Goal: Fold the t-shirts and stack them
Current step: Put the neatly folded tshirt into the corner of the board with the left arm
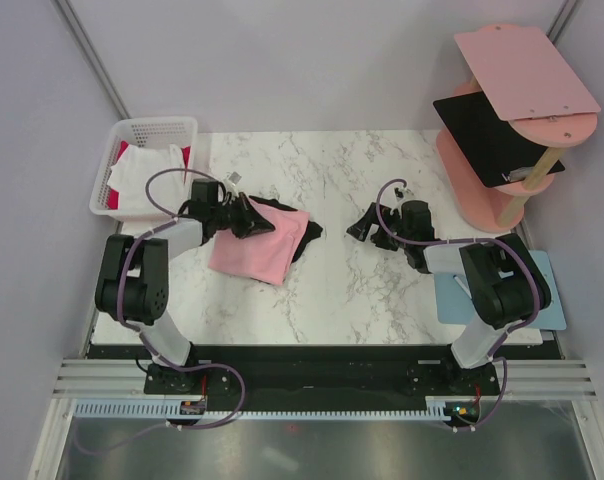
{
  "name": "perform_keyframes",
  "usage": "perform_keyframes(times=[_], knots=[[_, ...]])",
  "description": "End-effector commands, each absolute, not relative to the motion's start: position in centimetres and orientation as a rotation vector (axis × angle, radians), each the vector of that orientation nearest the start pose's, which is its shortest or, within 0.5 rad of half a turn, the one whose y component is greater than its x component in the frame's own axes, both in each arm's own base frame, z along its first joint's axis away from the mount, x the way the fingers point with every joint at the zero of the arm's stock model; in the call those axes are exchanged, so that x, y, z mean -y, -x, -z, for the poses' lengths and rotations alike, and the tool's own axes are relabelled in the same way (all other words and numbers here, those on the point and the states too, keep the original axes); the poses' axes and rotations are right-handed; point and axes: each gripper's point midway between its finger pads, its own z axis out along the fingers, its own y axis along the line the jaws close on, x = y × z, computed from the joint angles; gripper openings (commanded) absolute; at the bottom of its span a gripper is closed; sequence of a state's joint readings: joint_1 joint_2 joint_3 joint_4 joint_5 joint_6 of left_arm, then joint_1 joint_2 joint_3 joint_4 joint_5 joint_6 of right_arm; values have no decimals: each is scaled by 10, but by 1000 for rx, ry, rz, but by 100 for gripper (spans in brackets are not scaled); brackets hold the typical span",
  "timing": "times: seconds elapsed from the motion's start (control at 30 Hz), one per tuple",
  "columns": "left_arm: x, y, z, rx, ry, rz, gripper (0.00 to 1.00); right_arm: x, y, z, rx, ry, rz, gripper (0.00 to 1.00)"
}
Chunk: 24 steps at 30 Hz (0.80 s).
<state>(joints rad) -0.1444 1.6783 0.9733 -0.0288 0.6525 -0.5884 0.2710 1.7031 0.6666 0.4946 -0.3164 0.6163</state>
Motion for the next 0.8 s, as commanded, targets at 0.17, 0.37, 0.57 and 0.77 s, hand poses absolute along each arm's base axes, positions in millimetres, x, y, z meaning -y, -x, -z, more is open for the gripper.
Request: perform_keyframes(times=[0.17, 0.37, 0.57, 0.77], knots=[[233, -365, -121, -2077, 109, 1849, 2, -182, -365, -16, -2306, -200, -821, 98], [238, -383, -116, -1903, 177, 2127, 2, -181, -364, -15, -2317, -184, -809, 98], [245, -395, -92, -1943, 166, 2154, 2, -178, -364, -12, -2328, -182, -787, 98], [245, -385, -105, -1974, 44, 2056, 2, -179, -365, -10, -2333, -183, -792, 98]])
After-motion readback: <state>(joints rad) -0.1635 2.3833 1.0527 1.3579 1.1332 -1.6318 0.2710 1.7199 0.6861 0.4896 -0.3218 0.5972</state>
